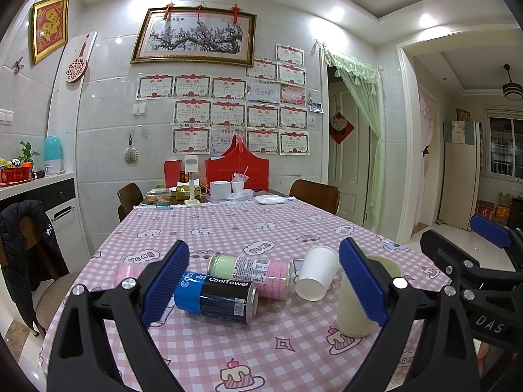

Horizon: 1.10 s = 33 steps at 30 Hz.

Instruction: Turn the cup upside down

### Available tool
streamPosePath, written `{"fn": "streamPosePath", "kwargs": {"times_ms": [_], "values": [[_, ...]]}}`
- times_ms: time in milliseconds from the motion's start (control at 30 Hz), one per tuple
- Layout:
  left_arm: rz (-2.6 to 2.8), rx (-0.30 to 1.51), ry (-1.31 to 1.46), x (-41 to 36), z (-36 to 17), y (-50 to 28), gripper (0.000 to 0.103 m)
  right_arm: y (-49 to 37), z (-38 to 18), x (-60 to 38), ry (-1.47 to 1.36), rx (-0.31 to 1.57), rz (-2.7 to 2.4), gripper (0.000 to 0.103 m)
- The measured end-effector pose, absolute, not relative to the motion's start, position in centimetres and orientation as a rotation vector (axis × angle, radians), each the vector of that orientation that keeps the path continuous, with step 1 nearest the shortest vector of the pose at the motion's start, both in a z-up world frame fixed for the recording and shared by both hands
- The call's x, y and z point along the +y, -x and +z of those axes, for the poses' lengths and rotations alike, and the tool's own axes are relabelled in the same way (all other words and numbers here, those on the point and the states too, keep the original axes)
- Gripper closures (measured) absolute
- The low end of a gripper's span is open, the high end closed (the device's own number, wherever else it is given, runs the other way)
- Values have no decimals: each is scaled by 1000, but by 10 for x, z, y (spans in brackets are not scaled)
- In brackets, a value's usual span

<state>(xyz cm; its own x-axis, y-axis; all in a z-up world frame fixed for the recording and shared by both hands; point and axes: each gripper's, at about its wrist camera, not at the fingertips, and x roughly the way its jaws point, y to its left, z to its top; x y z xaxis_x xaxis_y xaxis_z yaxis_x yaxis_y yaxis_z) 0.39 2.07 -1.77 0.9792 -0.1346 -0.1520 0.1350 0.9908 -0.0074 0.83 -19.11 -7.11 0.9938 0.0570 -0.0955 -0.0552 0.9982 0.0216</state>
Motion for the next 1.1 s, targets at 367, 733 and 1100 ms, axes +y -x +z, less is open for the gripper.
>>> {"fn": "streamPosePath", "kwargs": {"times_ms": [367,733,1100], "values": [[-126,156,-11,21,-22,-4,11,-13,-74,-191,-17,104,57,8],[-124,158,-15,23,-25,-5,11,-17,-81,-194,-15,113,57,8],[-120,170,-25,25,-32,-6,11,-19,-85,-198,-12,124,55,8]]}}
